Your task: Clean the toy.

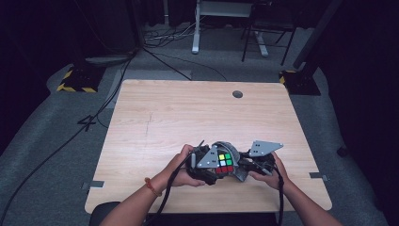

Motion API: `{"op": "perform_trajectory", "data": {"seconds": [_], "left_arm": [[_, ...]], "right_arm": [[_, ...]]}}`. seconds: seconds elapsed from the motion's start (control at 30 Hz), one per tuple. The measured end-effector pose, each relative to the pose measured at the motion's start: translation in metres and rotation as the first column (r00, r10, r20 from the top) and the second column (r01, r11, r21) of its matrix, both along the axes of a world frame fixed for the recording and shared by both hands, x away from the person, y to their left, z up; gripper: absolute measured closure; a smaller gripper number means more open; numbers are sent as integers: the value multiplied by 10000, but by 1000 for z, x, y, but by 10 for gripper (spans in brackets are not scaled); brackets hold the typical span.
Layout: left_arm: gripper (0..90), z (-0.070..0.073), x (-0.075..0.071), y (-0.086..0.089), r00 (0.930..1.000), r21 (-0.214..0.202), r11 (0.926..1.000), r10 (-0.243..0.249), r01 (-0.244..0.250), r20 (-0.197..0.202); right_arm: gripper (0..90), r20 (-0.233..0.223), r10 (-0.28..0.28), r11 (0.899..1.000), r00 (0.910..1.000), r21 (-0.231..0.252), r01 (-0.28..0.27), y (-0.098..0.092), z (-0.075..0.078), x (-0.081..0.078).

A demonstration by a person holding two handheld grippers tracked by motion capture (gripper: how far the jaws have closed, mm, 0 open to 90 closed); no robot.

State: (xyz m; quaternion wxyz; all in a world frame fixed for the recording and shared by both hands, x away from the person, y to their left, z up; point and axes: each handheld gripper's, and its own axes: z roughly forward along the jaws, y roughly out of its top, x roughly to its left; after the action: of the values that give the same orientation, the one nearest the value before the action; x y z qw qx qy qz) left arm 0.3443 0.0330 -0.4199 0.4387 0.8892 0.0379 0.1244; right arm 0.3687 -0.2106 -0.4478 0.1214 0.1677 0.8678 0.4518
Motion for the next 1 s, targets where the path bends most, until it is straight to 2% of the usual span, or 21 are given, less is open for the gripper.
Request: {"op": "perform_trajectory", "data": {"seconds": [0.2,0.27,0.33,0.4,0.47,0.53,0.57,0.63,0.7,0.77,0.87,1.0], "left_arm": [[334,3,10,13,9982,-297,9978,597,-596,31],[334,3,13,18,9970,-359,9964,768,-768,8],[334,1,17,21,9956,-249,9953,936,-937,-43],[334,-5,20,21,9932,119,9931,1167,-1167,11],[334,-12,21,20,9936,269,9937,1097,-1090,-265],[334,-14,18,16,9961,391,9958,843,-832,-262],[334,-14,15,12,9975,337,9977,599,-587,-372],[334,-11,8,7,9992,218,9994,270,-264,-291],[334,-9,3,4,9999,119,9999,53,-51,-161],[334,-4,-1,3,9998,-150,9998,-103,100,-195],[334,1,-4,3,9999,-386,9992,-105,104,-26],[332,5,-1,8,10000,-743,9972,13,-20,-95]], "right_arm": [[788,-374,414,9981,9984,-442,-430,7,-6,-3],[788,-267,533,9973,9982,-492,-545,10,-5,-6],[788,-244,613,9976,9978,-320,-621,10,-2,-7],[789,-105,741,9972,9972,-60,-742,7,3,-9],[788,-17,773,9967,9970,255,-772,4,8,-10],[789,217,638,9971,9977,393,-646,2,12,-11],[790,255,601,9972,9979,431,-612,2,13,-11],[791,414,407,9979,9983,490,-427,0,15,-10],[793,455,270,9982,9986,520,-293,-2,15,-9],[793,419,159,9986,9990,504,-180,-4,14,-8],[794,267,93,9990,9996,438,-104,-3,12,-6],[793,6,199,9997,9998,103,-199,1,7,-5]]}}
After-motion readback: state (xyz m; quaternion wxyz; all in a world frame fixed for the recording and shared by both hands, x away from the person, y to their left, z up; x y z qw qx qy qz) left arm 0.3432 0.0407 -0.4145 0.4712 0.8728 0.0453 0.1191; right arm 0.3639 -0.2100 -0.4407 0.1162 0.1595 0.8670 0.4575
